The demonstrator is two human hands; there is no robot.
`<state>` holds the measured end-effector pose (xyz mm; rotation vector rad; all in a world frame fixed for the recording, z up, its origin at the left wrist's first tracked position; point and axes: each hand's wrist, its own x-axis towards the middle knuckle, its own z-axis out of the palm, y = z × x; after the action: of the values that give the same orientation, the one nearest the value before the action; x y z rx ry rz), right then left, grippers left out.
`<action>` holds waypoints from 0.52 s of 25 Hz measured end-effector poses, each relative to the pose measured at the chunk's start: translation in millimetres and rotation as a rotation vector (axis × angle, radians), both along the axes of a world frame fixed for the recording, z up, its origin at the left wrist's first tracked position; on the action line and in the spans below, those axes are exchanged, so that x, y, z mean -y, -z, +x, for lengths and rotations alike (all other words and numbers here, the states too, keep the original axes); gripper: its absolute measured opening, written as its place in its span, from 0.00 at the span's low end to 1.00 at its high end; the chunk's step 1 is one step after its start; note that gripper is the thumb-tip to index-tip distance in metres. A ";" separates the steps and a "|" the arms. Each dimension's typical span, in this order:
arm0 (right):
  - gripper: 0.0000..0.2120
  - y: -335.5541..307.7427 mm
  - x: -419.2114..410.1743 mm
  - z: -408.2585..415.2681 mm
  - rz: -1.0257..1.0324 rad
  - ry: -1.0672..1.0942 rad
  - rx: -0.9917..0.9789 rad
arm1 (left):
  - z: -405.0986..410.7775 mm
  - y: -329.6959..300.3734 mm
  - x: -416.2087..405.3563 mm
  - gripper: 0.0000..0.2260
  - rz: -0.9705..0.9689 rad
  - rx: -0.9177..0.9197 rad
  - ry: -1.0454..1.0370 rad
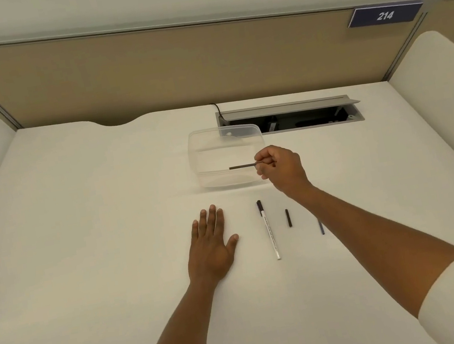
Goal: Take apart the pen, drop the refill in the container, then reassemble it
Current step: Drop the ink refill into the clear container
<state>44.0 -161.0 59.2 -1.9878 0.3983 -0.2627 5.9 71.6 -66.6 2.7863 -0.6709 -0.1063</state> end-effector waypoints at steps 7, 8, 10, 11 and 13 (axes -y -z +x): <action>0.09 4.2 -3.7 60.0 -0.081 -0.032 -0.065 | 1.0 -3.0 -0.5 0.31 -0.002 -0.007 -0.015; 0.10 7.2 -4.4 69.4 -0.098 -0.047 -0.081 | 1.2 -2.8 -0.7 0.31 -0.006 -0.006 -0.018; 0.11 12.4 -4.3 86.9 -0.156 -0.093 -0.120 | 0.8 -2.3 -1.0 0.31 -0.016 -0.004 -0.022; 0.11 15.6 -3.3 95.2 -0.195 -0.113 -0.143 | 0.8 -2.2 -1.1 0.31 -0.019 -0.006 -0.024; 0.11 21.7 -1.2 109.1 -0.306 -0.148 -0.192 | 1.1 -2.0 -0.8 0.31 -0.024 -0.006 -0.027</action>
<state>153.1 -159.8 37.5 -2.3414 0.3462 -0.0391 7.0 72.4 -64.6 2.7700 -0.6287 -0.1009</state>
